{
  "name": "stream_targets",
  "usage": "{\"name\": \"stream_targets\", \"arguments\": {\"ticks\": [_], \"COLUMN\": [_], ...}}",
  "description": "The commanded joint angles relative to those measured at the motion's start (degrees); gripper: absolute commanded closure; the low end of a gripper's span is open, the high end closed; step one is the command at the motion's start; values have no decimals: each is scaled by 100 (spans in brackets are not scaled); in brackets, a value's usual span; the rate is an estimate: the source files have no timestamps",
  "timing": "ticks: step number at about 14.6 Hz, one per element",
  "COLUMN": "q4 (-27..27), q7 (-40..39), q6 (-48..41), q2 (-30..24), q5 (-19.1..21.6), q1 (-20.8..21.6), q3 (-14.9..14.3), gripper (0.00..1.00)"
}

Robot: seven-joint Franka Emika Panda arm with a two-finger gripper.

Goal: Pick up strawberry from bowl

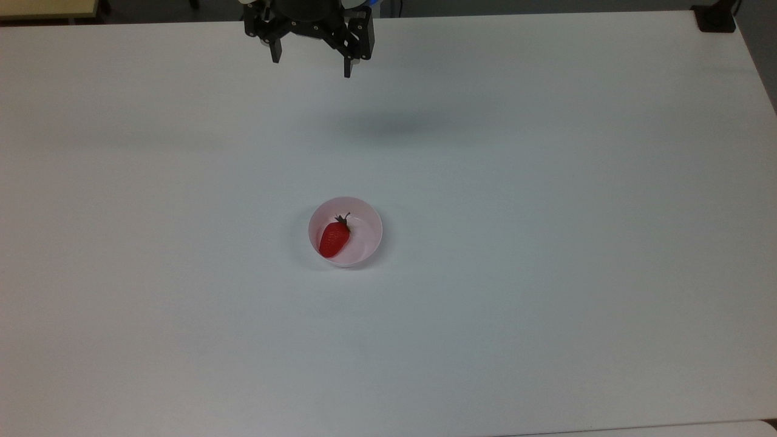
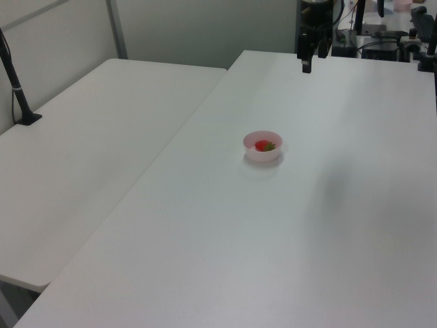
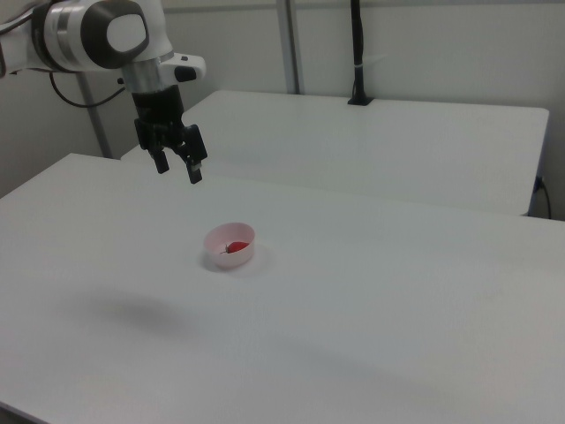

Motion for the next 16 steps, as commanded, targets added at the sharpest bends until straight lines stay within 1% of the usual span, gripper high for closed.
{"name": "stream_targets", "arguments": {"ticks": [1, 9, 16], "q4": [-73, -73, -55], "q7": [-76, -111, -85], "q6": [72, 90, 994], "q2": [-69, -43, 492], "q5": [9, 17, 70], "q1": [76, 85, 120], "q3": [-72, -64, -64], "gripper": [0, 0, 0]}}
